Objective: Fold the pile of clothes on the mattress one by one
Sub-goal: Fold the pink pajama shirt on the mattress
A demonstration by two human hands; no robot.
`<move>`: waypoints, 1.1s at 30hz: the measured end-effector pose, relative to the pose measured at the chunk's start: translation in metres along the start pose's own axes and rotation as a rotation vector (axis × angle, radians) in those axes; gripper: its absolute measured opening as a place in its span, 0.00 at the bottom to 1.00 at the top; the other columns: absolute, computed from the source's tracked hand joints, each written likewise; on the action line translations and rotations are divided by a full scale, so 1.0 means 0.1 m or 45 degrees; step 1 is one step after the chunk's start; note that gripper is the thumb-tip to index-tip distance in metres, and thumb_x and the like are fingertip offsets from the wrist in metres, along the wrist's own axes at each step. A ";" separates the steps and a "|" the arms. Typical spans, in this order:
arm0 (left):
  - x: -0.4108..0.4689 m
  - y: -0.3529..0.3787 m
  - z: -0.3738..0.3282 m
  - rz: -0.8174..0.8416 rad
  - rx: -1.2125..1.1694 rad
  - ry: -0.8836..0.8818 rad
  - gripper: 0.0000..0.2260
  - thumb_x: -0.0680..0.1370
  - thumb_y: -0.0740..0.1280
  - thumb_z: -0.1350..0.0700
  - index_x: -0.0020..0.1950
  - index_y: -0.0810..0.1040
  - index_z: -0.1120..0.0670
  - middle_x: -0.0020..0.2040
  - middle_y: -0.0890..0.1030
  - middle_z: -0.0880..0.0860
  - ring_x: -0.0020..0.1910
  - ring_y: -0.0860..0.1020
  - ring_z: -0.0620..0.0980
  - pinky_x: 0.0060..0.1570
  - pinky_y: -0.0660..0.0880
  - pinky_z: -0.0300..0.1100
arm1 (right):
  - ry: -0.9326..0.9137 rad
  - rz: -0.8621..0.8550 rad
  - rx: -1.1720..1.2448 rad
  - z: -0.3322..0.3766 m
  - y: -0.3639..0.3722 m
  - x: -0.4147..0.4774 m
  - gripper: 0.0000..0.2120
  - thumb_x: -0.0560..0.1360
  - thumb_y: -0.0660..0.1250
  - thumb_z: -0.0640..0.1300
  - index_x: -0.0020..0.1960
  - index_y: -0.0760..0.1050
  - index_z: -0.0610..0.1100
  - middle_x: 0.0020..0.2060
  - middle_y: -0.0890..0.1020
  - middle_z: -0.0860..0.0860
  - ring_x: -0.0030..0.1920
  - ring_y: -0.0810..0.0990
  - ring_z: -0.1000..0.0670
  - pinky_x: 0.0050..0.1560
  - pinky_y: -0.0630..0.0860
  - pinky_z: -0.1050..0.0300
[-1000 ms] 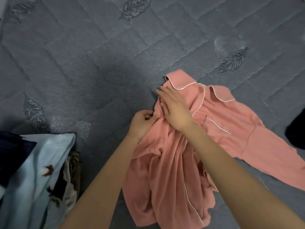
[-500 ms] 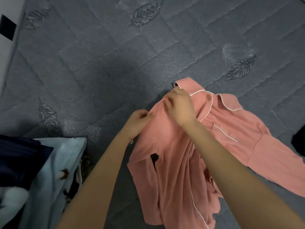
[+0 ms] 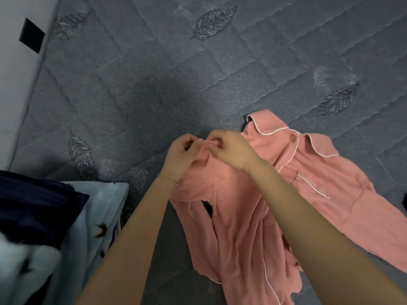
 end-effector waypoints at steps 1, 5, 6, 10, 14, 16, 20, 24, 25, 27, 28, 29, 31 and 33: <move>0.00 -0.03 0.05 0.022 0.014 -0.043 0.11 0.81 0.63 0.55 0.44 0.76 0.62 0.37 0.75 0.50 0.35 0.72 0.38 0.38 0.69 0.30 | 0.028 -0.038 0.041 -0.02 -0.03 0.02 0.04 0.74 0.67 0.39 0.47 0.80 0.42 0.41 0.83 0.49 0.45 0.79 0.47 0.48 0.72 0.55; -0.14 0.05 0.35 0.346 0.165 -0.337 0.10 0.81 0.62 0.53 0.41 0.73 0.55 0.35 0.73 0.47 0.33 0.70 0.38 0.34 0.66 0.30 | 0.117 -0.215 0.104 -0.13 -0.13 0.07 0.05 0.74 0.64 0.35 0.46 0.79 0.40 0.41 0.82 0.48 0.45 0.79 0.45 0.49 0.73 0.54; -0.21 0.10 0.44 0.453 0.216 -0.410 0.09 0.81 0.62 0.54 0.43 0.75 0.57 0.37 0.76 0.50 0.36 0.72 0.41 0.36 0.69 0.32 | 0.167 -0.240 0.117 -0.18 -0.14 0.06 0.06 0.74 0.63 0.35 0.47 0.78 0.40 0.41 0.83 0.46 0.46 0.80 0.44 0.50 0.73 0.51; -0.32 0.15 0.64 0.625 0.300 -0.516 0.12 0.82 0.61 0.56 0.56 0.79 0.64 0.49 0.81 0.59 0.47 0.77 0.50 0.48 0.75 0.43 | 0.298 -0.246 0.029 -0.35 -0.13 0.04 0.07 0.75 0.62 0.35 0.48 0.78 0.39 0.45 0.83 0.42 0.49 0.79 0.41 0.51 0.73 0.49; -0.14 -0.15 0.40 0.254 0.194 -0.247 0.15 0.80 0.64 0.56 0.44 0.74 0.69 0.38 0.71 0.55 0.39 0.70 0.47 0.40 0.66 0.43 | 0.296 -0.125 -0.259 -0.39 -0.08 0.03 0.11 0.73 0.63 0.38 0.53 0.79 0.44 0.51 0.83 0.46 0.56 0.76 0.42 0.58 0.70 0.50; -0.10 -0.22 0.22 0.219 0.092 -0.157 0.13 0.79 0.66 0.57 0.41 0.74 0.67 0.36 0.70 0.53 0.37 0.69 0.44 0.38 0.66 0.36 | 0.135 -0.003 -0.269 -0.23 0.01 0.06 0.14 0.73 0.66 0.44 0.58 0.78 0.48 0.55 0.81 0.50 0.61 0.74 0.45 0.65 0.64 0.46; -0.06 -0.19 -0.02 0.273 0.097 -0.094 0.14 0.77 0.69 0.59 0.33 0.71 0.56 0.29 0.68 0.42 0.29 0.66 0.37 0.31 0.63 0.30 | -0.057 0.159 0.050 0.12 0.17 0.12 0.14 0.74 0.68 0.44 0.60 0.78 0.47 0.53 0.81 0.54 0.54 0.75 0.56 0.62 0.67 0.58; -0.08 -0.30 0.03 0.308 0.079 -0.245 0.12 0.75 0.71 0.52 0.35 0.75 0.55 0.31 0.72 0.44 0.33 0.70 0.40 0.34 0.65 0.32 | 0.031 0.138 0.193 0.14 0.10 0.16 0.03 0.75 0.68 0.39 0.44 0.80 0.46 0.38 0.80 0.55 0.42 0.77 0.54 0.47 0.71 0.59; -0.08 -0.32 0.09 0.344 0.124 -0.316 0.11 0.76 0.69 0.51 0.40 0.79 0.59 0.35 0.75 0.48 0.37 0.72 0.43 0.37 0.67 0.35 | 0.030 0.086 0.202 0.14 0.06 0.16 0.03 0.75 0.68 0.38 0.44 0.79 0.45 0.38 0.80 0.54 0.42 0.77 0.53 0.46 0.71 0.60; -0.10 -0.33 0.22 0.445 0.326 -0.475 0.13 0.78 0.66 0.52 0.51 0.80 0.63 0.44 0.79 0.55 0.43 0.75 0.49 0.44 0.70 0.41 | 0.001 -0.011 0.205 0.16 -0.01 0.15 0.03 0.75 0.67 0.37 0.45 0.79 0.41 0.39 0.79 0.52 0.42 0.75 0.52 0.45 0.69 0.64; -0.12 -0.33 0.28 0.479 0.416 -0.539 0.13 0.78 0.65 0.53 0.54 0.80 0.63 0.47 0.80 0.57 0.44 0.75 0.50 0.46 0.71 0.42 | -0.004 -0.052 0.229 0.18 -0.03 0.13 0.03 0.75 0.66 0.36 0.46 0.79 0.39 0.38 0.78 0.53 0.41 0.74 0.53 0.44 0.68 0.68; -0.12 -0.34 0.31 0.483 0.471 -0.581 0.12 0.78 0.65 0.54 0.55 0.80 0.61 0.49 0.80 0.56 0.45 0.76 0.49 0.46 0.71 0.42 | 0.002 -0.096 0.263 0.17 -0.05 0.11 0.03 0.75 0.66 0.35 0.46 0.79 0.39 0.38 0.77 0.53 0.41 0.73 0.55 0.44 0.66 0.71; -0.10 -0.36 0.34 0.438 0.530 -0.610 0.11 0.78 0.64 0.57 0.55 0.80 0.60 0.50 0.80 0.57 0.44 0.76 0.49 0.41 0.70 0.38 | 0.034 -0.210 0.336 0.13 -0.09 0.08 0.03 0.76 0.66 0.35 0.46 0.79 0.38 0.40 0.78 0.53 0.43 0.74 0.54 0.47 0.67 0.71; -0.10 -0.38 0.40 0.423 0.557 -0.633 0.09 0.78 0.64 0.59 0.55 0.79 0.58 0.51 0.80 0.56 0.44 0.77 0.49 0.38 0.73 0.38 | 0.056 -0.305 0.405 0.10 -0.13 0.06 0.03 0.75 0.66 0.35 0.45 0.79 0.39 0.42 0.79 0.51 0.46 0.76 0.52 0.50 0.69 0.66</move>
Point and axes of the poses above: each hand's wrist, its own x-axis towards the middle knuckle, its own y-axis out of the palm, z = x × y, the point moved 8 cm from there along x, towards the middle knuckle
